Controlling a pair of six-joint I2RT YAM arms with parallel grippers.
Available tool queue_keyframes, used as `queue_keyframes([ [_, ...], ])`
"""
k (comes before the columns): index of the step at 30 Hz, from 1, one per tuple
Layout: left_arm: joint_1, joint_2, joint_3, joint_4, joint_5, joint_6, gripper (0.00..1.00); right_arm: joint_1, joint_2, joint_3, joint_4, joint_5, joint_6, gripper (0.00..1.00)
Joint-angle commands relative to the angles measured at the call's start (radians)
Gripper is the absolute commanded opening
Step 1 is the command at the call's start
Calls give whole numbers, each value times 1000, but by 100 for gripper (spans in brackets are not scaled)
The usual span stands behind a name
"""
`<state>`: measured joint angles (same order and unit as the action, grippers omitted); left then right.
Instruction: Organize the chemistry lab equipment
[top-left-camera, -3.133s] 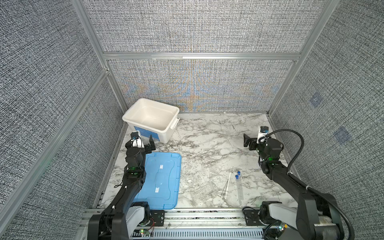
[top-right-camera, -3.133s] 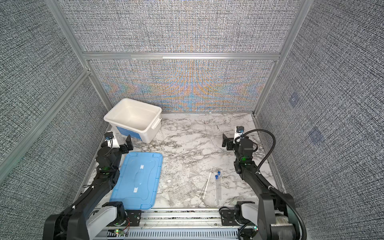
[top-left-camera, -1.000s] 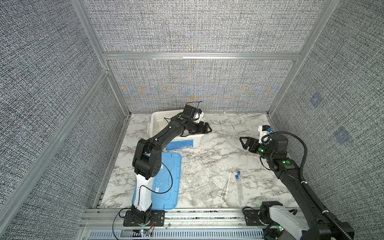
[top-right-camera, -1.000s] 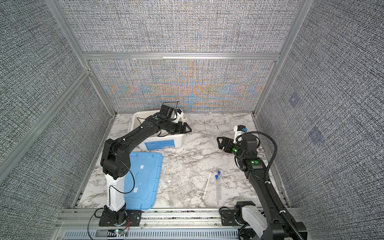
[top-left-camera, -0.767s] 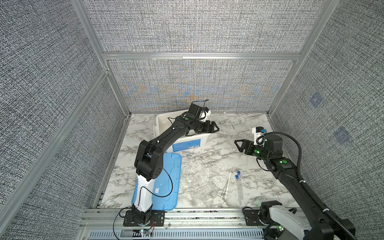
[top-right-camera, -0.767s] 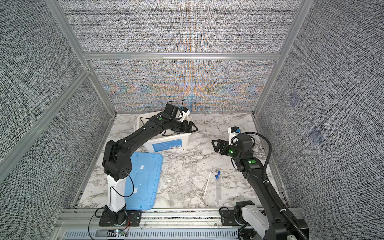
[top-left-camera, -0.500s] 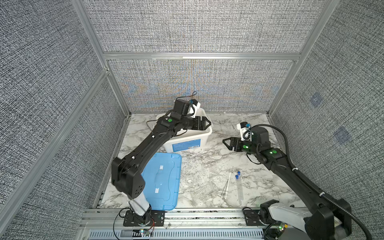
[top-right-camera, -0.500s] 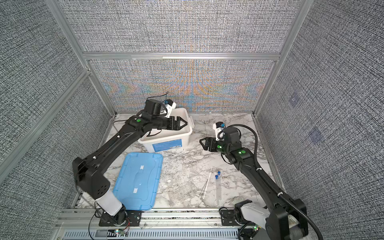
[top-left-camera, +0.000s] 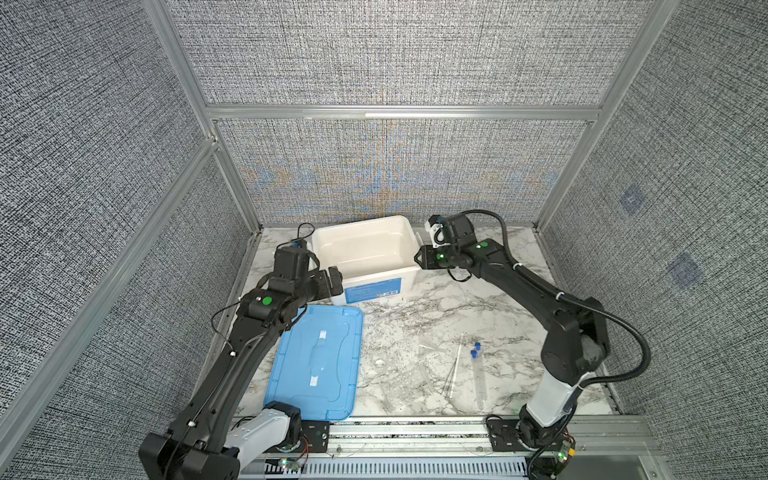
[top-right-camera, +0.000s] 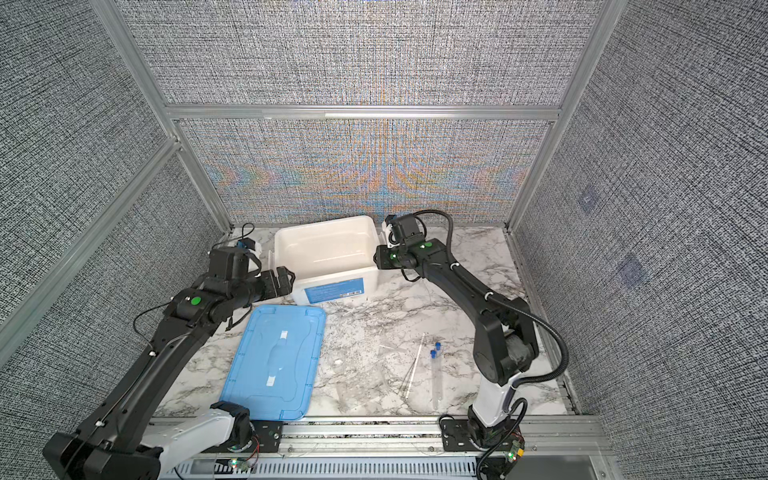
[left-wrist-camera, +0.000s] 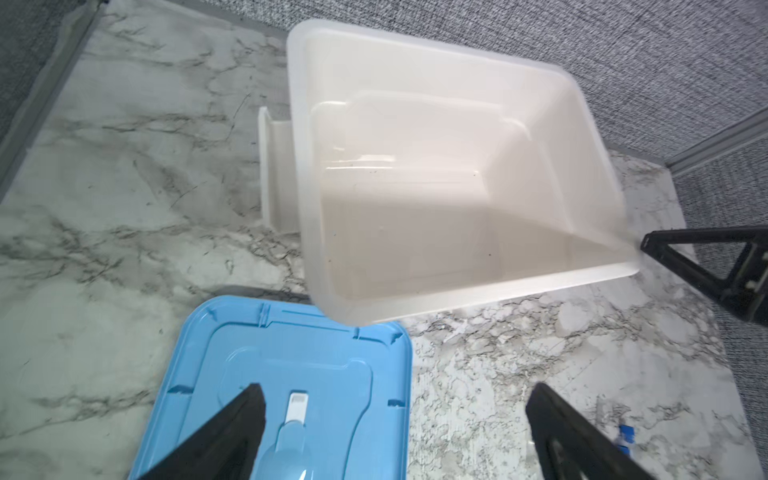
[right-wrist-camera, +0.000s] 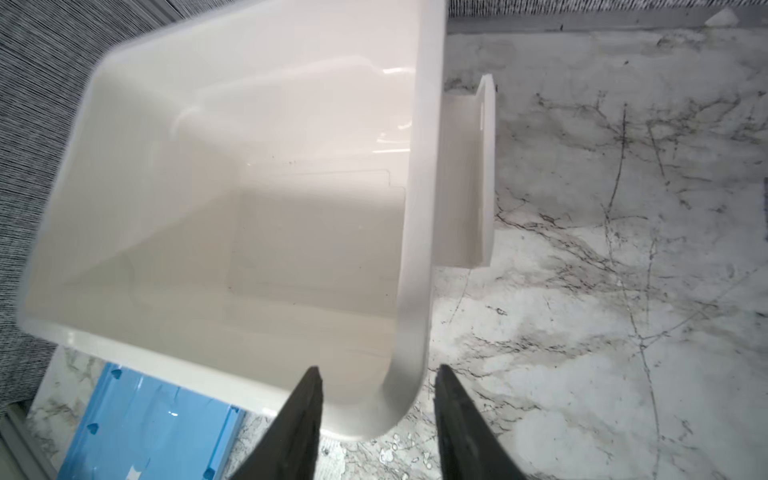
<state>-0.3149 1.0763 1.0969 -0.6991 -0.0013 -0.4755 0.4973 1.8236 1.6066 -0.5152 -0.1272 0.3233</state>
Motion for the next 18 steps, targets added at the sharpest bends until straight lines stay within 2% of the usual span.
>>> queue_keyframes([
  [1,10,-22,-41,-13,-19,-25,99,19,58,75,-142,102,5,34],
  [6,13,-18,-98,62,60,-66,99,27,72,92,-170,251,79,30],
  [12,13,15,-106,110,85,-88,99,26,7,39,-165,414,159,15],
  [18,13,57,-135,207,169,-123,99,-2,-90,-71,-126,500,240,7],
])
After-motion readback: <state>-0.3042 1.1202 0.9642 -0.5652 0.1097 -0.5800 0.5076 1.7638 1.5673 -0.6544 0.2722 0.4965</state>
